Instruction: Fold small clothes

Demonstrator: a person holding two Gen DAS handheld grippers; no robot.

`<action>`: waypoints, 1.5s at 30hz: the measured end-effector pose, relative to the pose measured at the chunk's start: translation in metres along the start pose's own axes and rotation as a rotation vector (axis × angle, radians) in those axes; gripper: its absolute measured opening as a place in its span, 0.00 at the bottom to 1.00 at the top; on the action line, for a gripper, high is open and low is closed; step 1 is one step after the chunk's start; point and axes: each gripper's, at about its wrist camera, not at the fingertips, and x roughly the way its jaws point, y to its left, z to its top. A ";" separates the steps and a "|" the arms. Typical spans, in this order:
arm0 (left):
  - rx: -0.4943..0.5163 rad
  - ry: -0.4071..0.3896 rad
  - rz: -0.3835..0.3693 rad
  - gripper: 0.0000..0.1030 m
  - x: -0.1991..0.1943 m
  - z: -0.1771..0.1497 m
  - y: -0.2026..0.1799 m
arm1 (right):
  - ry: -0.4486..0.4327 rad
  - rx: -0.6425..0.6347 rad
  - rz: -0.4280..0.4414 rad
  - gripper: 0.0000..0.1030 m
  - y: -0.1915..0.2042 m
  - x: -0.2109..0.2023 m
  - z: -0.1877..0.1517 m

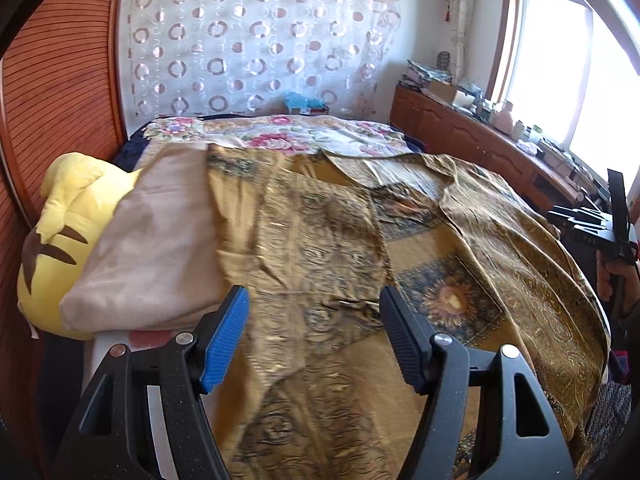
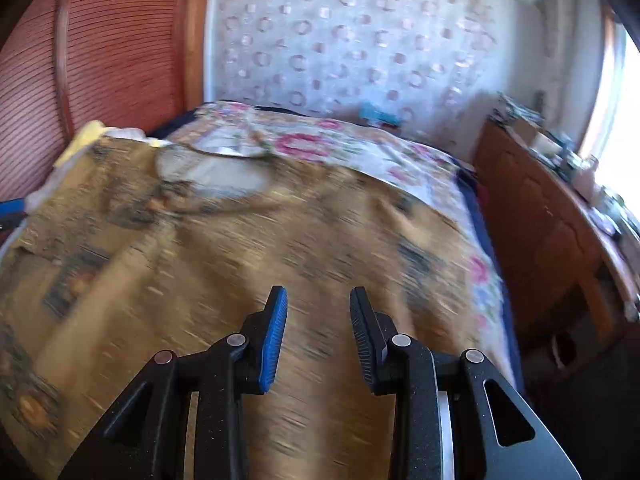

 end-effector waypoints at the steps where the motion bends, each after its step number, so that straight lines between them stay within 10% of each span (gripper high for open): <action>1: 0.004 0.005 -0.003 0.67 0.002 0.000 -0.003 | 0.005 0.035 -0.029 0.33 -0.017 -0.005 -0.010; 10: 0.064 0.084 -0.013 0.67 0.026 -0.003 -0.028 | 0.078 0.278 -0.104 0.33 -0.104 -0.027 -0.060; 39: 0.158 0.195 0.004 0.85 0.054 -0.016 -0.049 | 0.206 0.555 0.134 0.41 -0.163 -0.006 -0.046; 45: 0.159 0.195 0.004 0.85 0.054 -0.015 -0.047 | 0.181 0.483 0.100 0.09 -0.152 -0.006 -0.037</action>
